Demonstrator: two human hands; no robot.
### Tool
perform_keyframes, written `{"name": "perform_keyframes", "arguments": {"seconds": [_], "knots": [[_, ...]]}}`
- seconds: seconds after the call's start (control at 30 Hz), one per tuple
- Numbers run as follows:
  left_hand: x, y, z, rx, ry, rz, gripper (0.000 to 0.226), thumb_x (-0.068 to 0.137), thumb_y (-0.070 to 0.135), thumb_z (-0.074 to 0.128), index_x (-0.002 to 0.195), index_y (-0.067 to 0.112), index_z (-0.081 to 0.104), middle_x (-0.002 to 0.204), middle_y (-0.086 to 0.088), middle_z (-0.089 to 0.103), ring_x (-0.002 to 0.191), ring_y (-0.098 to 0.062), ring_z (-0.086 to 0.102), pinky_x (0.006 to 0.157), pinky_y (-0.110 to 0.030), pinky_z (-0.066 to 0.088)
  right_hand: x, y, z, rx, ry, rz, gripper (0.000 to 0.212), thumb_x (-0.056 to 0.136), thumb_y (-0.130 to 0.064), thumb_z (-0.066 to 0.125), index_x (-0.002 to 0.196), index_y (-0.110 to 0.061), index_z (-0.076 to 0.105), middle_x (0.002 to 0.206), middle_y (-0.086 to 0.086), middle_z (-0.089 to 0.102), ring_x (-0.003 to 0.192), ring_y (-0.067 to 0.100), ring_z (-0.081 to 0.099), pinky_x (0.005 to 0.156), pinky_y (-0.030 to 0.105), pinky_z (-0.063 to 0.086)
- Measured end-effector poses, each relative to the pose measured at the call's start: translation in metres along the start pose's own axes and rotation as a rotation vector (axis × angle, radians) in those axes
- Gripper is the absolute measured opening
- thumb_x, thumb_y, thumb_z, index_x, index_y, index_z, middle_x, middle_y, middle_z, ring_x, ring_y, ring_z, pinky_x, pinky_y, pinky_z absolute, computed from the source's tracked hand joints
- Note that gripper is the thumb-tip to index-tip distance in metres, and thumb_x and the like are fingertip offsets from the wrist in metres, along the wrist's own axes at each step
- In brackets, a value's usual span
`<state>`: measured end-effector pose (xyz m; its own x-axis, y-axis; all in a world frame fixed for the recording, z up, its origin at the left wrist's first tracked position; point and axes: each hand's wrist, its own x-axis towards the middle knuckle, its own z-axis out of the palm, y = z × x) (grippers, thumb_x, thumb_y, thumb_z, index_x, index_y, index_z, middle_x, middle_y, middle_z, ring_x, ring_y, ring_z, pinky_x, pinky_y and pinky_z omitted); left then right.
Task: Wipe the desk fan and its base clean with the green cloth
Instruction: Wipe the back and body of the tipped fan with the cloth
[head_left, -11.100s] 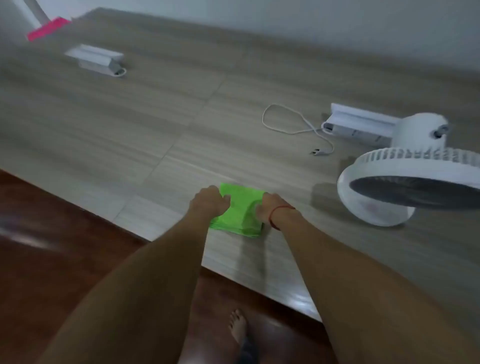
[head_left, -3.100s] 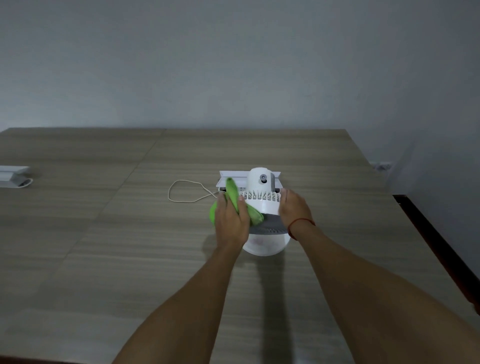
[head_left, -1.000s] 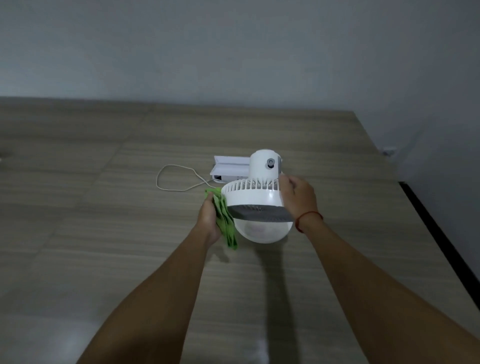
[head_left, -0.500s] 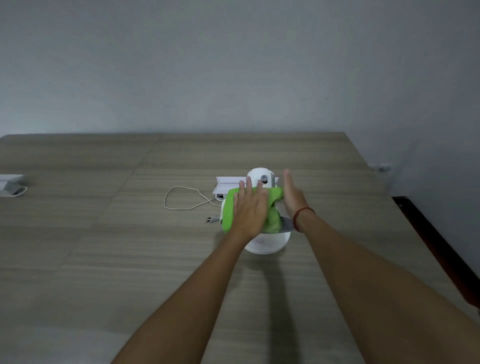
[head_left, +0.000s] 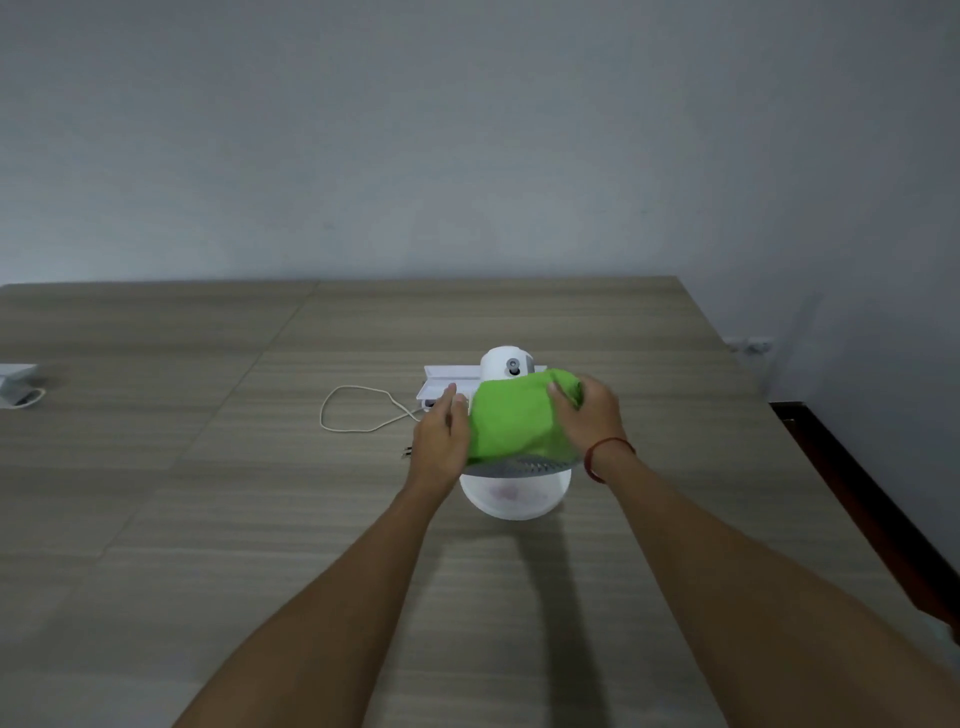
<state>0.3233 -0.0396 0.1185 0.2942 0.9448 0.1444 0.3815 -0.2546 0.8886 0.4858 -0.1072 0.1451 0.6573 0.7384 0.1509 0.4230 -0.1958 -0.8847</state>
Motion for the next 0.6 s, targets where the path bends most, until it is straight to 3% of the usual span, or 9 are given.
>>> {"name": "perform_keyframes", "arguments": {"seconds": [0.07,0.2,0.27,0.33,0.4,0.5,0.6], "knots": [[0.001,-0.002,0.004,0.029,0.006,0.015,0.052,0.096,0.037,0.034,0.118,-0.002,0.06,0.125,-0.02,0.063,0.121,-0.033,0.056,0.101,-0.04,0.044,0.005,0.013,-0.007,-0.04,0.038,0.095,0.025,0.088,-0.012,0.061,0.106,0.005,0.066,0.106,0.026,0.068,0.092,0.026,0.061,0.088,0.037,0.048],[0.006,-0.002,0.012,0.031,0.06,-0.007,0.043,0.099,0.024,0.044,0.135,0.001,0.051,0.144,-0.014,0.05,0.14,-0.023,0.04,0.116,-0.035,0.031,-0.003,0.014,0.004,0.004,0.227,0.24,0.037,0.088,-0.008,0.057,0.124,-0.006,0.053,0.13,0.02,0.049,0.117,0.032,0.051,0.098,0.033,0.04],[0.01,-0.004,0.014,0.035,0.059,0.01,0.042,0.099,0.021,0.042,0.136,0.002,0.049,0.148,-0.014,0.045,0.142,-0.022,0.035,0.118,-0.034,0.027,-0.011,0.004,0.021,0.015,0.248,0.198,0.038,0.092,-0.022,0.053,0.129,-0.014,0.053,0.139,0.018,0.041,0.126,0.032,0.045,0.104,0.033,0.036],[0.013,-0.007,0.015,0.05,0.021,0.019,0.043,0.101,0.022,0.037,0.139,0.003,0.046,0.152,-0.014,0.039,0.146,-0.021,0.028,0.119,-0.033,0.023,-0.022,0.0,0.037,-0.143,0.12,0.121,0.051,0.089,-0.049,0.051,0.136,-0.029,0.049,0.155,0.01,0.025,0.141,0.03,0.028,0.114,0.04,0.025],[0.016,-0.01,0.013,0.061,0.004,-0.009,0.045,0.102,0.022,0.033,0.142,0.004,0.042,0.155,-0.014,0.032,0.148,-0.021,0.022,0.118,-0.031,0.018,-0.026,0.005,0.048,-0.296,0.026,0.038,0.063,0.082,-0.062,0.05,0.14,-0.039,0.039,0.16,0.0,0.015,0.145,0.029,0.016,0.116,0.047,0.019],[0.018,-0.018,0.01,0.074,-0.005,-0.021,0.046,0.102,0.023,0.031,0.144,0.005,0.038,0.157,-0.013,0.028,0.149,-0.021,0.019,0.118,-0.027,0.016,-0.017,0.013,0.05,-0.271,0.076,-0.03,0.051,0.087,-0.05,0.041,0.132,-0.028,0.054,0.153,-0.001,0.036,0.138,0.032,0.034,0.11,0.045,0.029],[0.017,-0.019,0.009,0.069,-0.028,-0.011,0.047,0.102,0.025,0.033,0.145,0.006,0.037,0.158,-0.012,0.026,0.149,-0.02,0.017,0.119,-0.029,0.015,-0.008,0.018,0.049,-0.066,0.169,-0.016,0.051,0.086,-0.037,0.037,0.122,-0.012,0.063,0.138,0.006,0.057,0.127,0.031,0.05,0.108,0.042,0.039]]}}
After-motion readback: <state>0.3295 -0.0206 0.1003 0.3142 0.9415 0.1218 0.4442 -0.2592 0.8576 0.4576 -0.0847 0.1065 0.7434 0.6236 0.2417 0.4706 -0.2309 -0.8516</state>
